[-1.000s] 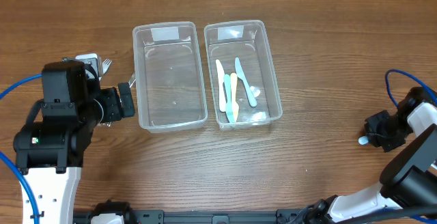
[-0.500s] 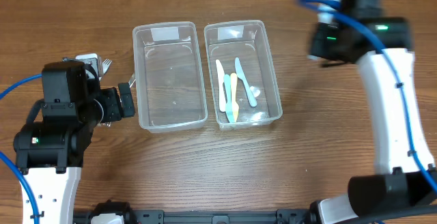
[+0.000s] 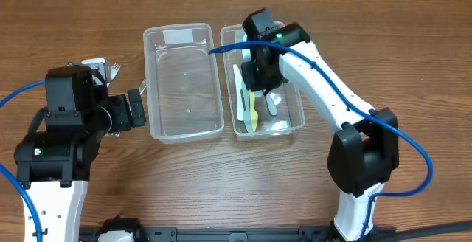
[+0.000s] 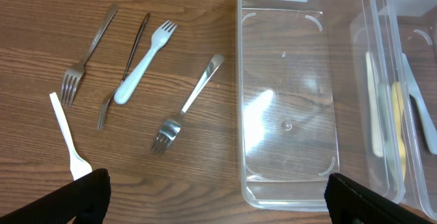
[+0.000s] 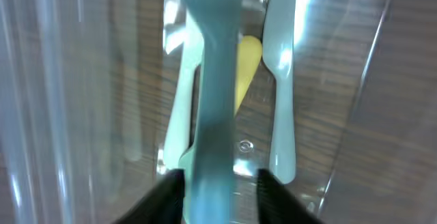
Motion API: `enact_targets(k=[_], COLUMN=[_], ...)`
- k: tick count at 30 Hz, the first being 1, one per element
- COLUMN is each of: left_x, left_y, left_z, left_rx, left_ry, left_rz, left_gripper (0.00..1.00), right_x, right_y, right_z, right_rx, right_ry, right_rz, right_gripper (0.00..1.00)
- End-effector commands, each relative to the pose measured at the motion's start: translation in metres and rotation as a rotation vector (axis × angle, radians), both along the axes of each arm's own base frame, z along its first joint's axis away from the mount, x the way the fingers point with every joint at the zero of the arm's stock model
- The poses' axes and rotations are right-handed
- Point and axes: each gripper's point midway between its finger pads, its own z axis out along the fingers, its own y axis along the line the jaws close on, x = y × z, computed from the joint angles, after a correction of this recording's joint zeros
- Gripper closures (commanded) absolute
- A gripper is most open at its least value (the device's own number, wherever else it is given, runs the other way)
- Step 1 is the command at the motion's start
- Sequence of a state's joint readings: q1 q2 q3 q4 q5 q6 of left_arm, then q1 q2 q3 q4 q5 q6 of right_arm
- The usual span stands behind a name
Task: Pack container
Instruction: 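Carry the light-blue knife into the right container and release, then lower the left gripper onto a metal fork and grasp it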
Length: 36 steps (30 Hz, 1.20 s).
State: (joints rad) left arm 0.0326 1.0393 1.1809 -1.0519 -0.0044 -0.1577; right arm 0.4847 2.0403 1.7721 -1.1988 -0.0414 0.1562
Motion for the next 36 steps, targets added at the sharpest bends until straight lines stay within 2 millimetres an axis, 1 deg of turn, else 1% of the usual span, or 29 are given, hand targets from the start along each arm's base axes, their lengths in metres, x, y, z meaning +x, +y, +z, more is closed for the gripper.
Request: enact_targets(k=[1, 4, 6, 8, 9, 10, 11, 12, 13, 14, 15, 16, 17, 18, 20, 21, 23, 24, 26, 27, 28, 30, 32, 33, 34, 36], left_x=[0.002, 0.002, 0.002, 0.003, 0.002, 0.001, 0.0, -0.001, -0.003, -0.006, -0.009, -0.011, -0.013, -0.015, -0.023, -0.028, -0.044, -0.05, -0.055, -0.054, -0.051, -0.041, -0.023, -0.011, 0.0, 0.016], left_y=[-0.001, -0.001, -0.001, -0.001, -0.001, -0.001, -0.001, -0.002, -0.002, -0.002, -0.002, -0.001, 0.0, 0.003, 0.005, 0.007, 0.013, 0.016, 0.021, 0.023, 0.028, 0.037, 0.037, 0.038, 0.046, 0.054], left_z=[0.007, 0.007, 0.007, 0.007, 0.007, 0.006, 0.005, 0.004, 0.003, 0.003, 0.005, 0.008, 0.011, 0.015, 0.026, 0.03, 0.043, 0.05, 0.063, 0.066, 0.067, 0.058, 0.044, 0.034, 0.023, 0.006], left_rx=[0.005, 0.005, 0.006, 0.006, 0.006, 0.006, 0.013, 0.026, 0.041, 0.047, 0.046, 0.052, 0.06, 0.076, 0.099, 0.106, 0.138, 0.153, 0.169, 0.166, 0.173, 0.182, 0.157, 0.148, 0.154, 0.149], left_ry=[-0.017, -0.017, -0.017, -0.018, -0.017, -0.01, -0.004, 0.003, 0.011, 0.023, 0.036, 0.049, 0.058, 0.072, 0.112, 0.127, 0.155, 0.158, 0.131, 0.118, 0.114, 0.158, 0.204, 0.233, 0.27, 0.316], left_rz=[-0.006, -0.006, -0.006, -0.006, -0.006, -0.007, -0.017, -0.042, -0.068, -0.075, -0.075, -0.07, -0.068, -0.065, -0.078, -0.076, -0.055, -0.045, -0.011, -0.002, 0.009, 0.012, -0.034, -0.072, -0.062, -0.072], left_gripper=[0.0, 0.0, 0.0, 0.0, 0.0, 0.0, 0.0, 0.0, 0.0, 0.0, 0.0, 0.0, 0.0, 0.0, 0.0, 0.0, 0.0, 0.0, 0.0, 0.0, 0.0, 0.0, 0.0, 0.0, 0.0, 0.0], right_x=[0.004, 0.009, 0.02, 0.033, 0.037, 0.04, 0.041, 0.039, 0.036, 0.029, 0.02, 0.009, 0.003, -0.007, -0.02, -0.026, -0.035, -0.038, -0.041, -0.04, -0.04, -0.04, -0.039, -0.039, -0.038, -0.038], right_y=[0.004, 0.006, 0.006, -0.003, -0.011, -0.023, -0.037, -0.058, -0.083, -0.115, -0.151, -0.187, -0.205, -0.234, -0.273, -0.288, -0.314, -0.32, -0.325, -0.326, -0.325, -0.323, -0.324, -0.324, -0.324, -0.324], right_z=[0.014, 0.031, 0.071, 0.129, 0.159, 0.183, 0.205, 0.228, 0.244, 0.254, 0.257, 0.255, 0.253, 0.248, 0.242, 0.238, 0.229, 0.224, 0.212, 0.206, 0.195, 0.181, 0.169, 0.166, 0.163, 0.162], right_rx=[0.026, 0.047, 0.085, 0.117, 0.134, 0.142, 0.145, 0.154, 0.16, 0.155, 0.134, 0.105, 0.087, 0.068, 0.088, 0.083, 0.083, 0.093, 0.088, 0.086, 0.082, 0.077, 0.074, 0.073, 0.073, 0.073], right_ry=[-0.039, -0.08, -0.171, -0.311, -0.381, -0.436, -0.484, -0.529, -0.554, -0.561, -0.546, -0.515, -0.498, -0.462, -0.412, -0.396, -0.366, -0.348, -0.315, -0.3, -0.274, -0.241, -0.219, -0.213, -0.209, -0.208], right_rz=[0.006, 0.005, -0.005, -0.041, -0.074, -0.116, -0.152, -0.203, -0.27, -0.361, -0.463, -0.566, -0.616, -0.71, -0.827, -0.874, -0.955, -0.975, -0.986, -0.987, -0.987, -0.978, -0.98, -0.98, -0.98, -0.98], right_gripper=[0.5, 0.43, 0.4, 0.34, 0.09, 0.0, 0.0, 0.0, 0.0, 0.0, 0.0, 0.0, 0.0, 0.0, 0.0, 0.0, 0.0, 0.0, 0.0, 0.0, 0.0, 0.0, 0.0, 0.0, 0.0, 0.0])
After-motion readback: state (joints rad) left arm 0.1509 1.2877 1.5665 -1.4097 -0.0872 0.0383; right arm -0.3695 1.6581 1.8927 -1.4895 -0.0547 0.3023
